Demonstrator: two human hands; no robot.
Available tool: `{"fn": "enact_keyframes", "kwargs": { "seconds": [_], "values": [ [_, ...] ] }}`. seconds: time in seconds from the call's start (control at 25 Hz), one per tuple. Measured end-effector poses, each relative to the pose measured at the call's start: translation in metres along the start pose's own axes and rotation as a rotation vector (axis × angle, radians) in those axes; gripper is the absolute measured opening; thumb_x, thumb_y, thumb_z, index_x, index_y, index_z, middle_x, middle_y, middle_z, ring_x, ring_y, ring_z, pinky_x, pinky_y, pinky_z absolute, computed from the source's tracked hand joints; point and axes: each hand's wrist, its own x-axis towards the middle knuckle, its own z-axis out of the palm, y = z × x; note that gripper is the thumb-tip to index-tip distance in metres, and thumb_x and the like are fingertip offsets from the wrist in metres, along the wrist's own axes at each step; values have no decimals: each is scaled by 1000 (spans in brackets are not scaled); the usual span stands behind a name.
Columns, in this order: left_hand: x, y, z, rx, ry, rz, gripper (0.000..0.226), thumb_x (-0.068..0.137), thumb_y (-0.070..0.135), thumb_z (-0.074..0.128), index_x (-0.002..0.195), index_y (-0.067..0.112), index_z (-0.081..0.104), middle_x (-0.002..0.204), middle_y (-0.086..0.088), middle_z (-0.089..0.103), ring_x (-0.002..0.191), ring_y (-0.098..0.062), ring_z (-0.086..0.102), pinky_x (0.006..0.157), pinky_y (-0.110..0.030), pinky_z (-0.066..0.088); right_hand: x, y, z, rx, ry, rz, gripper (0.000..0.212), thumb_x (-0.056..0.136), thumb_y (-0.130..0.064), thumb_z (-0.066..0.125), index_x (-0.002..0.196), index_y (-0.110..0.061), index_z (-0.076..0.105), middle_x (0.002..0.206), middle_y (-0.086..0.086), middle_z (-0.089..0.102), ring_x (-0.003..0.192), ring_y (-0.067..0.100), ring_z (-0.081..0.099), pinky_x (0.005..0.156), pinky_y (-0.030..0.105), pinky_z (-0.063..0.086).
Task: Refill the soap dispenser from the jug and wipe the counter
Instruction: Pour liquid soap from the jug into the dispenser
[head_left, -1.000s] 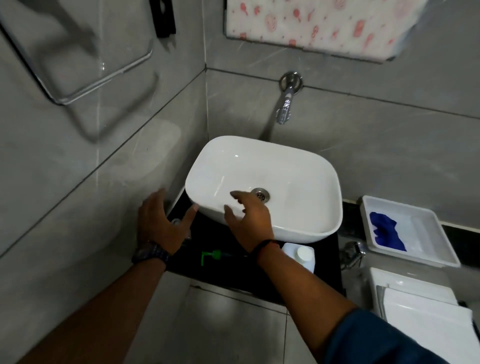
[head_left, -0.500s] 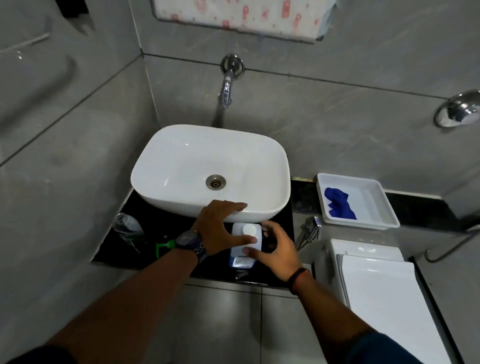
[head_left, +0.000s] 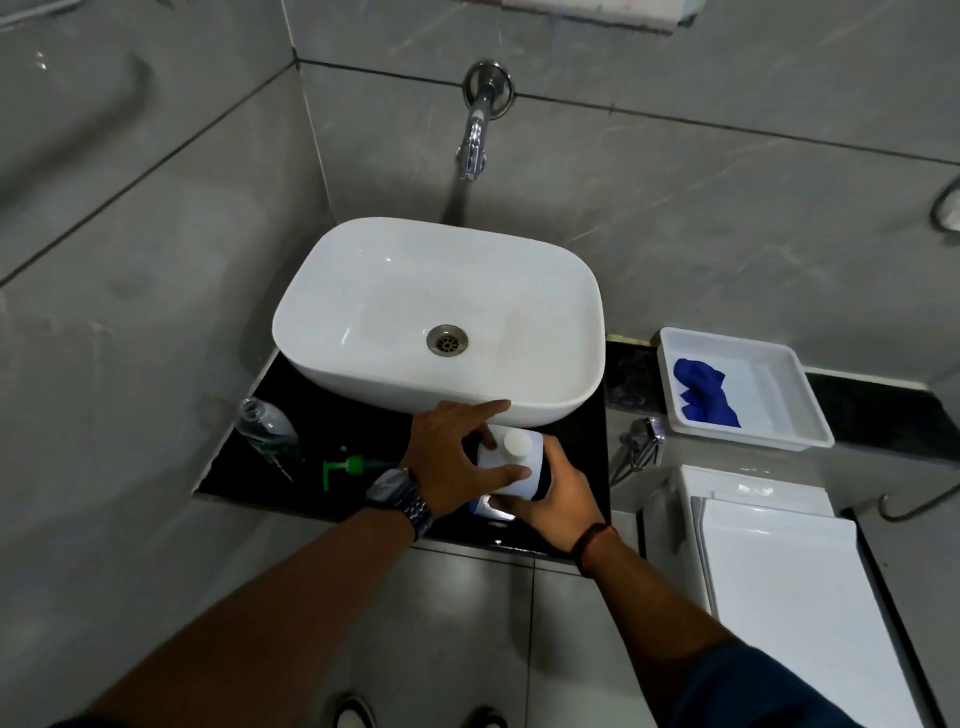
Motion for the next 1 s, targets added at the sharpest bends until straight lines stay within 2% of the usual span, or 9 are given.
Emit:
{"fn": "enact_keyframes", "kwargs": {
  "seconds": [0.12, 0.2, 0.32, 0.4, 0.52, 0.64, 0.72, 0.84, 1.0],
  "values": [
    [2, 2, -2, 53, -28, 12, 71, 54, 57, 75, 114, 21, 63, 75, 5, 61, 79, -15, 53, 75, -44, 48, 1, -2, 1, -14, 2, 0, 75, 57, -40, 88, 116, -53, 43, 116, -21, 59, 103, -8, 55, 76, 9, 48],
    [3, 4, -1, 49, -46, 26, 60, 55, 59, 68, 102, 23, 69, 75, 4, 59, 78, -16, 53, 72, -44, 48, 1, -3, 2, -15, -2, -1, 77, 57, -39, 89, 118, -51, 43, 116, -21, 59, 104, -9, 55, 76, 8, 47],
    [6, 0, -4, 69, 57, 21, 44, 52, 57, 75, 78, 22, 67, 71, 6, 55, 70, -14, 51, 66, -40, 48, 0, -4, -1, -4, -11, 1, 78, 57, -40, 89, 120, -50, 43, 117, -21, 58, 103, -8, 55, 76, 9, 48],
    [7, -3, -5, 78, 67, 29, 44, 53, 55, 78, 81, 24, 63, 74, 10, 54, 71, -12, 50, 68, -39, 47, 0, -5, -1, -12, -13, 0, 78, 57, -41, 88, 119, -49, 42, 116, -21, 58, 104, -7, 55, 76, 8, 48],
    [9, -1, -1, 42, -24, 88, 42, 63, 50, 69, 94, 21, 68, 87, 6, 64, 84, -16, 57, 74, -44, 47, 0, -8, 0, -20, -15, 3, 79, 58, -38, 89, 119, -49, 41, 116, -21, 57, 104, -5, 55, 73, 6, 47],
    [11, 0, 2, 21, -19, 92, 34, 65, 45, 71, 87, 19, 70, 86, 3, 68, 82, -17, 60, 74, -45, 47, 0, -7, 0, -27, -11, -1, 78, 59, -37, 89, 117, -51, 40, 115, -21, 56, 103, -5, 55, 72, 7, 47],
    [9, -3, 1, 26, 38, 99, 30, 63, 40, 76, 83, 18, 70, 82, 3, 68, 78, -17, 60, 71, -44, 47, 0, -8, 1, -27, -17, -9, 79, 58, -38, 89, 120, -48, 40, 117, -20, 56, 105, -2, 55, 77, 11, 49],
    [9, -3, 0, 43, 158, 93, 28, 61, 40, 78, 77, 20, 67, 76, 5, 66, 73, -13, 59, 67, -38, 48, 3, -10, 3, -34, -21, -8, 79, 56, -43, 88, 118, -51, 40, 116, -21, 56, 105, -2, 55, 80, 16, 49],
    [21, -1, -4, 7, 303, 34, 30, 61, 47, 75, 77, 25, 63, 74, 8, 62, 72, -4, 52, 65, -19, 42, 3, -10, 2, -51, -13, -7, 75, 55, -47, 87, 113, -55, 41, 113, -23, 57, 101, -4, 55, 76, 13, 49]
  ]
}}
